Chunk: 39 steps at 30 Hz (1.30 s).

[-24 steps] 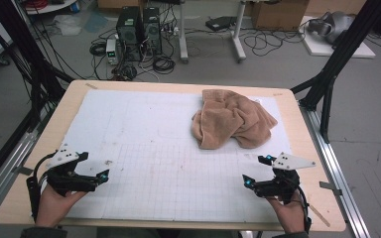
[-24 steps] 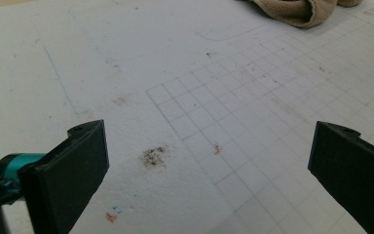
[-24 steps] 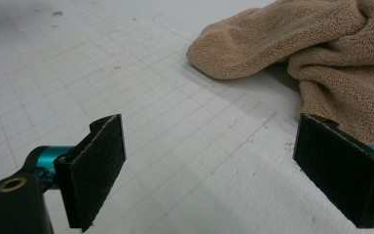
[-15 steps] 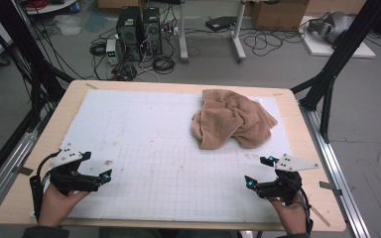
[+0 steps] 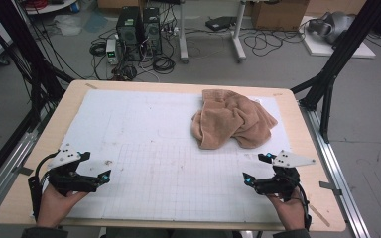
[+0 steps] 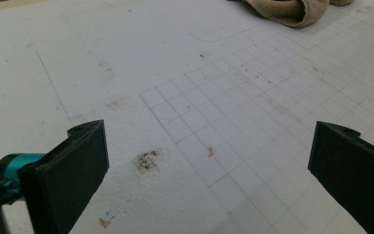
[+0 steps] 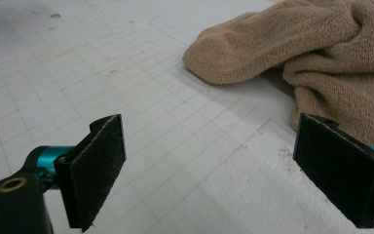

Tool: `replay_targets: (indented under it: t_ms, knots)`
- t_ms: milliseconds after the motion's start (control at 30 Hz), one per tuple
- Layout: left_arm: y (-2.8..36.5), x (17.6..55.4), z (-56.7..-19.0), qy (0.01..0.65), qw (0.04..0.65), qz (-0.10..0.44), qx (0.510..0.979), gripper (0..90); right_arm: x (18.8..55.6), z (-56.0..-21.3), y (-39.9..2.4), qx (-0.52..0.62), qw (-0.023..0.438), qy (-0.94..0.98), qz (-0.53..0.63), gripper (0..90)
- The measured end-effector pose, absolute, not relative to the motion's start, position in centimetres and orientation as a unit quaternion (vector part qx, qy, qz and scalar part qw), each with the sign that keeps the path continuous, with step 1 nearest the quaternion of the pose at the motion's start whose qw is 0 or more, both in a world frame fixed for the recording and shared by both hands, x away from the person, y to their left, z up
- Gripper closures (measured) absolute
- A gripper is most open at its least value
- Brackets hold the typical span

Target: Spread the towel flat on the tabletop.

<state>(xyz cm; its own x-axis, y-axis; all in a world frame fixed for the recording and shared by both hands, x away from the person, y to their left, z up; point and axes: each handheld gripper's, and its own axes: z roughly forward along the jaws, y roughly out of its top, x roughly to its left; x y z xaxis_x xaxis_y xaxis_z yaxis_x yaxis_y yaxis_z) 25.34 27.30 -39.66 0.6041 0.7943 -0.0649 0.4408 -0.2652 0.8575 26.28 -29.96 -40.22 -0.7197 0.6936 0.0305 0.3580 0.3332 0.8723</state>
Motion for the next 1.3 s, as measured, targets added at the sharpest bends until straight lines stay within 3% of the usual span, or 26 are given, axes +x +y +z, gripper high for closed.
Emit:
replay_targets:
  t_ms: [500, 533, 667, 867, 1200, 1300]
  knots:
    - [26.8, 25.7, -39.4, 0.394, 0.462, 0.189, 0.772, 1.7, 32.8, -37.0, -25.9, 0.303, 0.179, 0.81, 0.468, 11.5]
    - [26.7, 25.7, -39.3, 0.393, 0.463, 0.189, 0.772, 1.7, 33.5, -36.7, -25.2, 0.3, 0.18, 0.812, 0.468, 16.0]
    - [26.6, 25.7, -39.1, 0.388, 0.469, 0.189, 0.771, 1.7, 34.7, -36.6, -24.2, 0.294, 0.189, 0.814, 0.464, 16.3]
    - [26.7, 25.5, -39.0, 0.388, 0.471, 0.19, 0.769, 1.7, 36.9, -37.8, -22.3, 0.294, 0.166, 0.83, 0.444, 20.8]
    - [26.2, 25.8, -39.4, 0.382, 0.465, 0.187, 0.777, 1.7, 39.4, -40.9, -19.7, 0.292, 0.127, 0.857, 0.404, 39.3]
    - [26.0, 25.8, -39.4, 0.379, 0.463, 0.185, 0.779, 1.7, 39.8, -41.7, -18.9, 0.284, 0.121, 0.868, 0.389, 48.5]
